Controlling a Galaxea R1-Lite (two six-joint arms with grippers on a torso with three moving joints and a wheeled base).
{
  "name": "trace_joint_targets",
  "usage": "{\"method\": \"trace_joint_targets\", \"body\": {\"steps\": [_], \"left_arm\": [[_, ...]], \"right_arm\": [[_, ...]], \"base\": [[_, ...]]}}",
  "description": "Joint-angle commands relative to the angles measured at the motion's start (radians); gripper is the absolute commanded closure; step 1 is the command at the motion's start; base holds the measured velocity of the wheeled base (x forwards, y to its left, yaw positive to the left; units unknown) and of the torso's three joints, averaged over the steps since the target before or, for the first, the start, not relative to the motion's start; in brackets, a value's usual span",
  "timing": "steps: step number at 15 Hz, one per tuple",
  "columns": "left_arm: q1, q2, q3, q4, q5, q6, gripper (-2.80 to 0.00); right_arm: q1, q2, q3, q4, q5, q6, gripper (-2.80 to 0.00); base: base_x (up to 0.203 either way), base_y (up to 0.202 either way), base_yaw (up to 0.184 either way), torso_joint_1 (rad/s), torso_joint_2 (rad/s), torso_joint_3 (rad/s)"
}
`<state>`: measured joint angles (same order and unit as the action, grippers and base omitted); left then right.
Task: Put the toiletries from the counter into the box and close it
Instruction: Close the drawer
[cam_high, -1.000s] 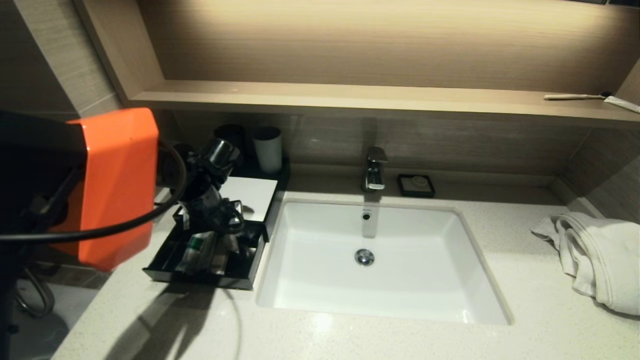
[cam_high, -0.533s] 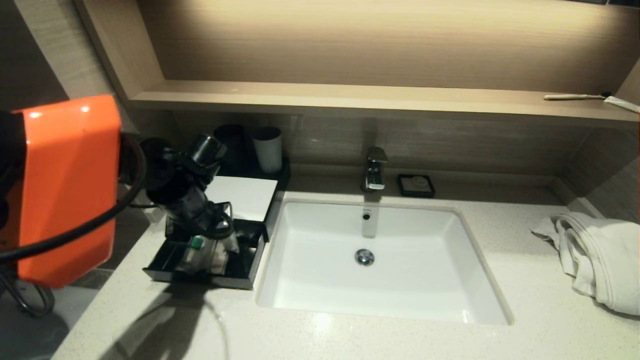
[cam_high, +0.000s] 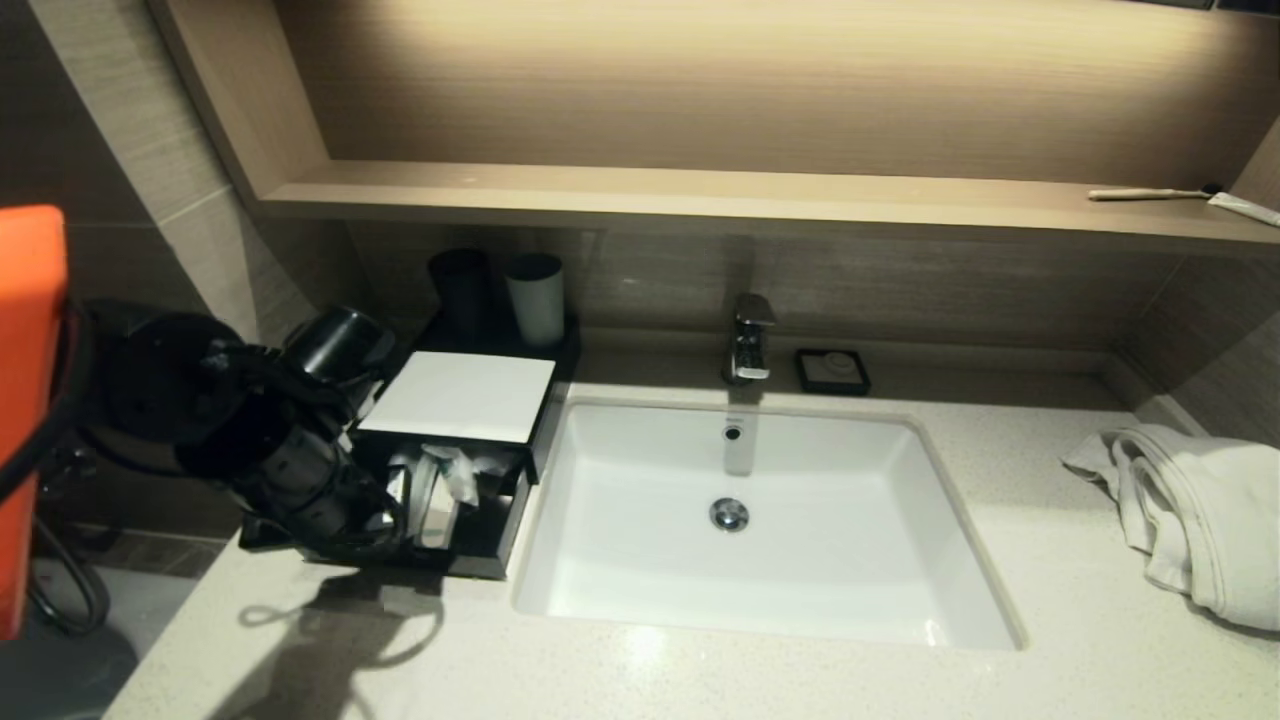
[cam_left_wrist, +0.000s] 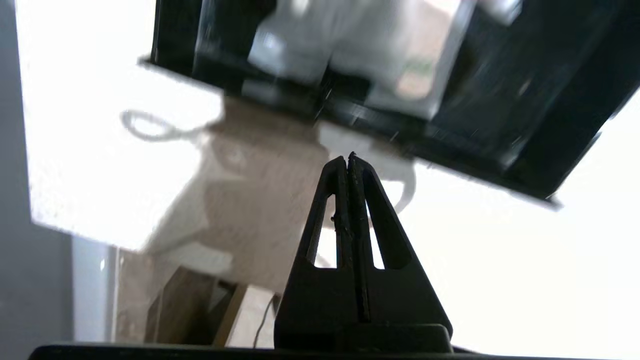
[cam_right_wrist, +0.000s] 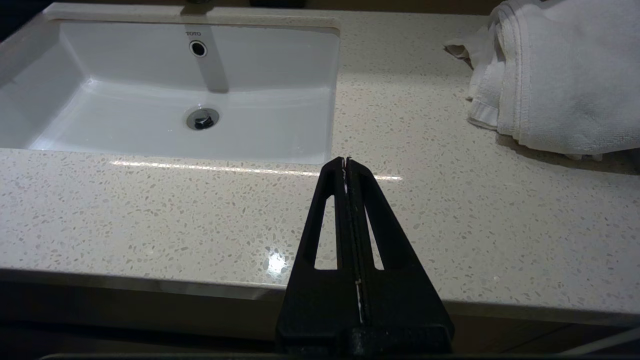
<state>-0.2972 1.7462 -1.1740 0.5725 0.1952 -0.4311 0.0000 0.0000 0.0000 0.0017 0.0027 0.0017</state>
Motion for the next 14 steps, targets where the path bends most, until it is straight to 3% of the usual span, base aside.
{"method": "trace_joint_targets", "body": {"steps": [1,14], "left_arm": [[-0.007,-0.033,0.065,-0.001,-0.003,-0.002,0.00],[-0.026,0.057,0.117,-0.092,-0.019,-0.009,0.00]], "right_arm": [[0.000,0.000,0.000,0.000,0.000,0.000,0.00],[0.000,0.000,0.000,0.000,0.000,0.000,0.00]], "base": [[0.000,0.000,0.000,0.000,0.00,0.000],[0.000,0.000,0.000,0.000,0.00,0.000]]}}
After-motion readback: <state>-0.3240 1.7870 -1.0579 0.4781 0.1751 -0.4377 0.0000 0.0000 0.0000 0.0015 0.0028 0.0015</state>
